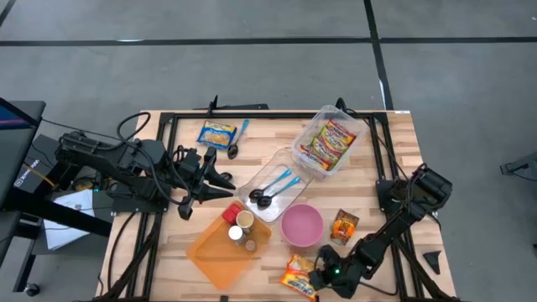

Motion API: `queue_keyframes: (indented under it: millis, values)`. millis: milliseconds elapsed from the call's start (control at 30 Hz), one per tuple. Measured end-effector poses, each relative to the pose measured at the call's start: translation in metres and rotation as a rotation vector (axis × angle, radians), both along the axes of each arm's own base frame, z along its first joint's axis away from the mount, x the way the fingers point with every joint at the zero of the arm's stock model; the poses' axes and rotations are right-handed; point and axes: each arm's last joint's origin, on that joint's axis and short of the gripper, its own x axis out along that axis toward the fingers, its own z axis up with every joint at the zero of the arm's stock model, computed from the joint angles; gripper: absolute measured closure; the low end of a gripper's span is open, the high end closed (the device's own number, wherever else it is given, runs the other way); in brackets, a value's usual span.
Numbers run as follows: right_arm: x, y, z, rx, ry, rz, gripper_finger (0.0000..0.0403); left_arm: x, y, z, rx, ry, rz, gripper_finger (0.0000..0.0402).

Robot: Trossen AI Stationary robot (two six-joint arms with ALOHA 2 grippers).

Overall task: Pick & Place Food Item
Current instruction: Put the orange noodle pack into the transparent container

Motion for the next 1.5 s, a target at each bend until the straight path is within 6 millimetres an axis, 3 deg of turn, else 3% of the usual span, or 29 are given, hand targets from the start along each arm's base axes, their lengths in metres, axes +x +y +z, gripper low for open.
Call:
queue_keyframes:
  millis: [300, 467, 900, 1033, 1133, 1267, 1367, 1500]
  values:
    - [-0.019, 0.013, -0.001, 0.02, 0.016, -0.003, 0.0281, 0.0, 0.0, 0.0, 0.0, 0.0, 0.002, 0.0325]
    - [-0.028, 0.008, 0.006, -0.053, 0.039, -0.005, 0.0281, 0.0, 0.001, 0.0, 0.001, -0.001, 0.008, 0.0325]
    - [-0.069, -0.053, 0.067, -0.474, 0.181, 0.143, 0.0281, 0.0, 0.001, 0.006, 0.031, -0.071, 0.033, 0.0325]
    - [-0.075, -0.058, 0.086, -0.443, 0.107, 0.129, 0.0281, 0.0, 0.001, 0.006, 0.029, -0.072, 0.033, 0.0325]
    - [-0.074, -0.047, 0.092, -0.332, 0.022, 0.115, 0.0281, 0.0, 0.001, 0.006, 0.025, -0.071, 0.038, 0.0325]
    - [-0.063, -0.019, 0.083, -0.191, -0.082, 0.123, 0.0281, 0.001, 0.002, 0.006, 0.025, -0.071, 0.055, 0.0325]
    - [-0.051, 0.002, 0.062, -0.122, -0.128, 0.119, 0.0281, 0.001, 0.002, 0.006, 0.036, -0.074, 0.055, 0.0325]
    - [-0.038, 0.016, 0.027, -0.094, -0.108, 0.074, 0.0281, 0.001, 0.002, 0.006, 0.038, -0.073, 0.055, 0.0325]
